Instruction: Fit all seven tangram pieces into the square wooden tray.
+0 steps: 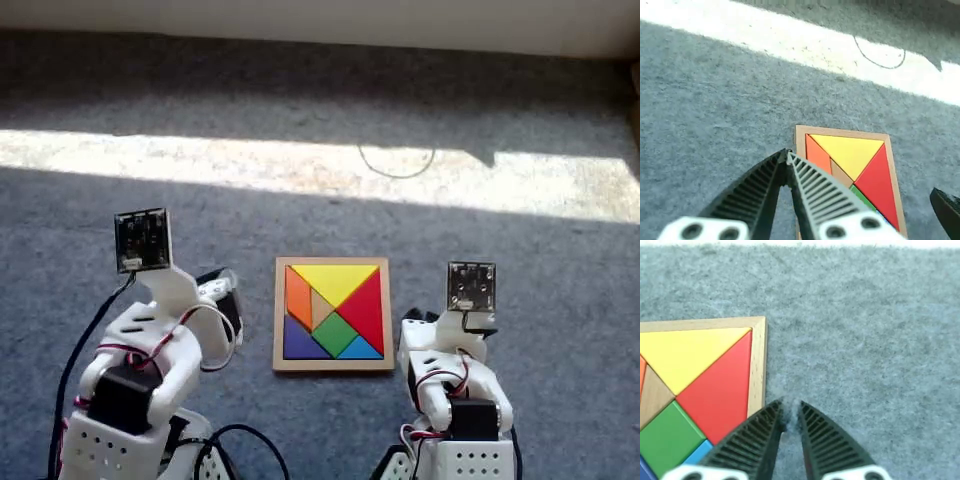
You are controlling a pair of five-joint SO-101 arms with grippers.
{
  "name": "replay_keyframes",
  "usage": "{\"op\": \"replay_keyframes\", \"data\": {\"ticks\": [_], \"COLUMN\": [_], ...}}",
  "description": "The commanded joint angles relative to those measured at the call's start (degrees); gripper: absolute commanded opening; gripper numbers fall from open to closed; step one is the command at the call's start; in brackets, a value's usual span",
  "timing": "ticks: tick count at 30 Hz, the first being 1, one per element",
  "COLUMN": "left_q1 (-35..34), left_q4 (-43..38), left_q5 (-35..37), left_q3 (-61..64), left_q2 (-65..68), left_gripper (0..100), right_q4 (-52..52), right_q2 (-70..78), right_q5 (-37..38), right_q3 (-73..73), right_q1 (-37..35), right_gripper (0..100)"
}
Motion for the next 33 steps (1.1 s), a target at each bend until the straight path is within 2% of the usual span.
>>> {"op": "replay_keyframes", "data": {"ticks": [1, 5, 12, 14, 27, 33], "left_q1": [-4.62, -6.9, -11.74, -11.82, -11.91, -11.82], "left_q4": [-0.62, -1.41, -1.32, -1.41, -6.86, -3.69], "left_q5": [-5.54, -9.23, -9.93, -10.2, -24.44, -28.75], "left_q3": [6.37, 13.58, 15.78, 17.36, 32.13, 32.4], "left_q2": [-12.79, -22.46, -21.05, -21.14, -21.14, -21.14], "left_gripper": [1, 1, 1, 1, 1, 1], "right_q4": [0.04, 0.04, 0.04, 0.04, 0.04, 2.42], "right_q2": [-0.66, -0.66, -0.66, -0.66, -0.66, -0.13], "right_q5": [-0.44, -0.44, -0.44, -0.44, -0.44, -0.18], "right_q3": [5.76, 5.76, 5.76, 5.76, 5.76, 5.76], "right_q1": [0.57, 0.57, 0.57, 0.57, 0.57, 0.84], "right_gripper": [0.9, 0.9, 0.9, 0.9, 0.9, 0.9]}}
